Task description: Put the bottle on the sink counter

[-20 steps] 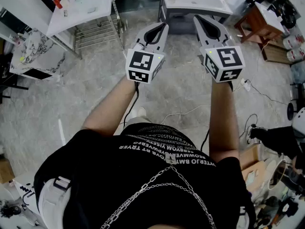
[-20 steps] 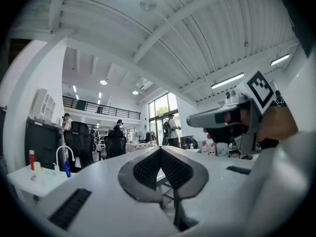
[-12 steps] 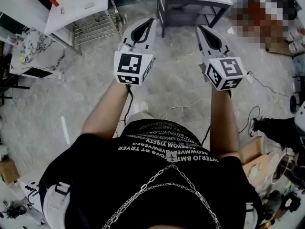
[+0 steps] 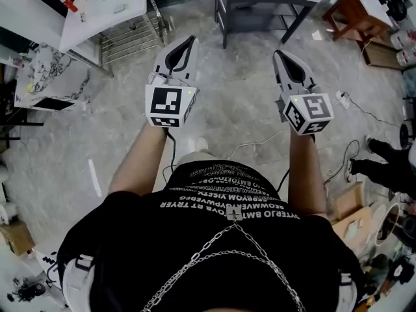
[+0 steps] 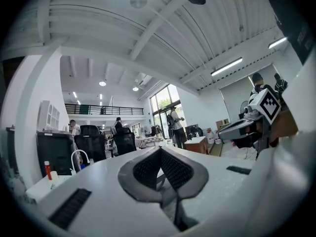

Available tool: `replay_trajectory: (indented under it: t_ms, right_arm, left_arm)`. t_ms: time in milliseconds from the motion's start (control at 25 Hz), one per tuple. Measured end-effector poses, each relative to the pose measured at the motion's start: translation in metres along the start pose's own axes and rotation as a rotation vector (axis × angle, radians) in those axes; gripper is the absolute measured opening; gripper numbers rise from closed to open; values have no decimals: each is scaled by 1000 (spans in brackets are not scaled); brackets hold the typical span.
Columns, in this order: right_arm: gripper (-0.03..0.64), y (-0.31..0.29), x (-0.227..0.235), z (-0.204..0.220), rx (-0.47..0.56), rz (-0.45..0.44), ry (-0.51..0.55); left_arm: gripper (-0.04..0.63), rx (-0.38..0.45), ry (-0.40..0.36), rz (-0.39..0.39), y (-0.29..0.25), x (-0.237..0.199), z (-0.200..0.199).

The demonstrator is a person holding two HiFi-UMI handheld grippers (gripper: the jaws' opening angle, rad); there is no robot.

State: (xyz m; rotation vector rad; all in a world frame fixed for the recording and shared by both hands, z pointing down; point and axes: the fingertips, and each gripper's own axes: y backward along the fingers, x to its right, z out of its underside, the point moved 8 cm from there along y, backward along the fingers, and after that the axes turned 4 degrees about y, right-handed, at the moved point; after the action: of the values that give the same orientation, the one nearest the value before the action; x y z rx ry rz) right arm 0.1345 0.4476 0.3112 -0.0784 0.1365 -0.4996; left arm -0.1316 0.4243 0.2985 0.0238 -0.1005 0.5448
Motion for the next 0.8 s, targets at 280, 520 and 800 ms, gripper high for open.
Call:
replay_trajectory:
  t_ms: [280,520,800]
  right_arm:
    - [-3,-30,-4,7,-22,35,-11]
    - [-3,-56,-23,-3,-29,74,11]
    - [-3,-83,-35,-21,-40,79,49]
  left_arm:
    - [6,26,4,9,-14,-40,7]
    - [6,47,-24,-17,-9,-92,13]
    - [6,78,12,28,-17,-121,14]
